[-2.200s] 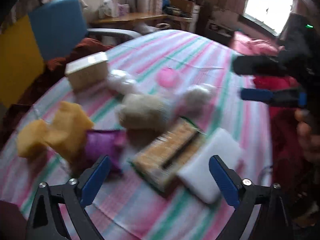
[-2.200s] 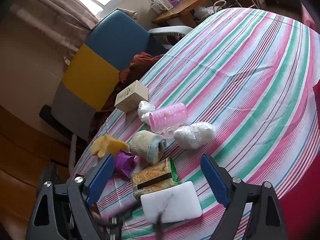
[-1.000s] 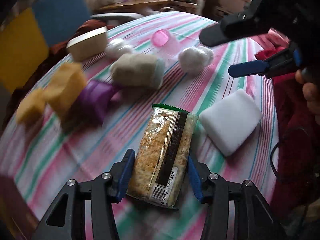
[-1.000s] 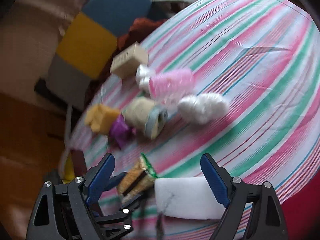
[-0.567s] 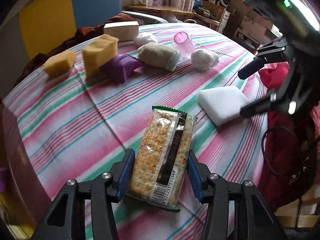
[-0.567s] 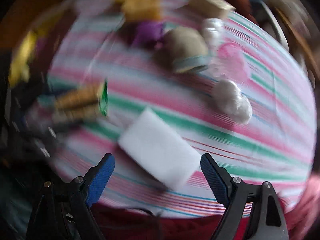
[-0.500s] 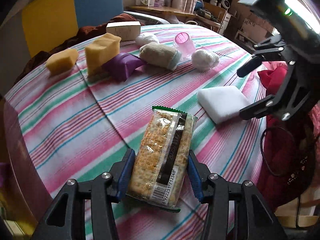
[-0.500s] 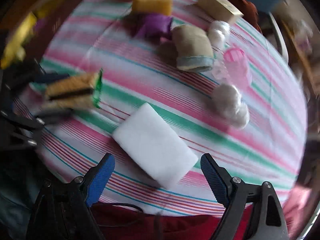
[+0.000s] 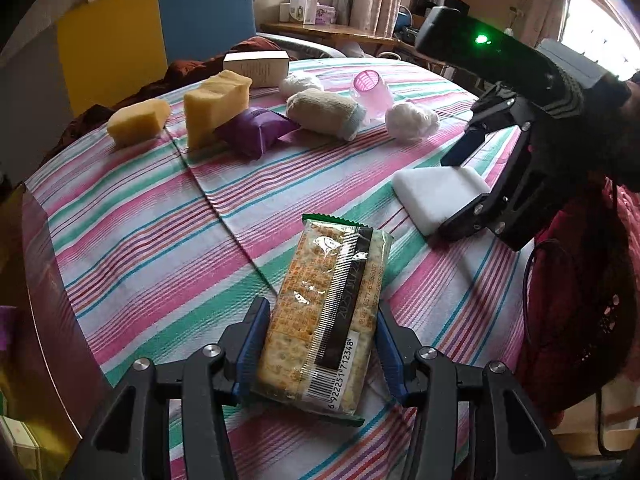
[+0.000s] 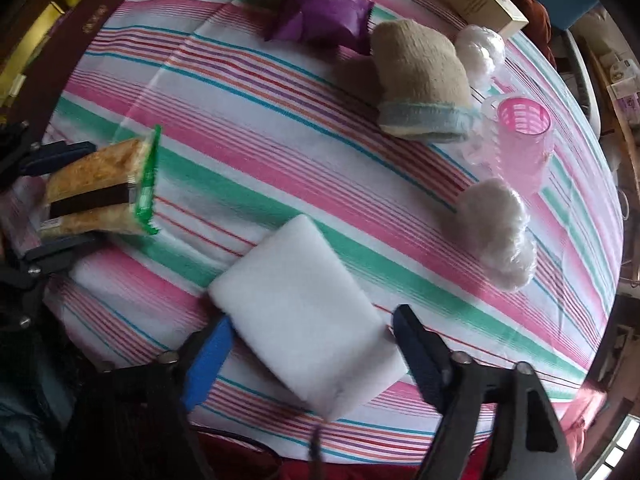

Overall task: Organize objects
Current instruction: 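Hold the cracker packet in the left tool while the right tool grasps the white foam block, then carry both items over the gold tray and open the left tool to drop the packet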

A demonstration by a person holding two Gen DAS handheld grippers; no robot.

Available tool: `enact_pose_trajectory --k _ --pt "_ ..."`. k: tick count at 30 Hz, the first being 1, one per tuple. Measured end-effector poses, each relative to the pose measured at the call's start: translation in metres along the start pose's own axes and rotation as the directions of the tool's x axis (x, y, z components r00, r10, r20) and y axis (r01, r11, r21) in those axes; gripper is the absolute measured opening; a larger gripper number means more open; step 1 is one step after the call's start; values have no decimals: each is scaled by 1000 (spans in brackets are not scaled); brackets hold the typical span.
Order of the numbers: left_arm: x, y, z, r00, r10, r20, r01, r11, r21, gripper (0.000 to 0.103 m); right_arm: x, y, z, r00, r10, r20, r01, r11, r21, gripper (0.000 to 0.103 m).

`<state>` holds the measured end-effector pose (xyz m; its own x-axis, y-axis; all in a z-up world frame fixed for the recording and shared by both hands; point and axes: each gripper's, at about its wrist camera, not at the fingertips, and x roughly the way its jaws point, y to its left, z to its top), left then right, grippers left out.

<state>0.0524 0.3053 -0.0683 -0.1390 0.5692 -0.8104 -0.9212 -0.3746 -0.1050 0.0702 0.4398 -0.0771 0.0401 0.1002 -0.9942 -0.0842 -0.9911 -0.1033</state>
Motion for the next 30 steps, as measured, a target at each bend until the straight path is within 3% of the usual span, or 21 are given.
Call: enact_pose_trajectory --k 2,9,13,17,19,24,30 --pt "0 -2 -1 1000 13 10 -13 1000 2 52 -4 1 -1 1000 -1 24 0 1000 25 70" --pt "-13 -2 -7 999 9 46 -8 999 -31 50 -33 3 -6 983 31 182 -63 983 173 69" --pt "-37 -2 -8 994 11 107 -6 999 -51 50 -56 16 -5 952 60 300 -130 966 221 69" --pt "-64 6 -9 986 17 165 -1 996 -95 50 -58 -14 -12 921 77 382 -182 952 248 70" --pt "-80 13 -10 980 27 197 -2 992 -123 50 -69 -9 -14 903 90 419 -213 943 256 70" --pt "-112 38 -19 965 85 248 -29 975 -221 50 -81 12 -1 851 157 502 -313 918 244 69" --pt "-148 80 -39 937 214 278 -106 929 -355 50 -100 63 25 790 237 565 -397 900 178 70"
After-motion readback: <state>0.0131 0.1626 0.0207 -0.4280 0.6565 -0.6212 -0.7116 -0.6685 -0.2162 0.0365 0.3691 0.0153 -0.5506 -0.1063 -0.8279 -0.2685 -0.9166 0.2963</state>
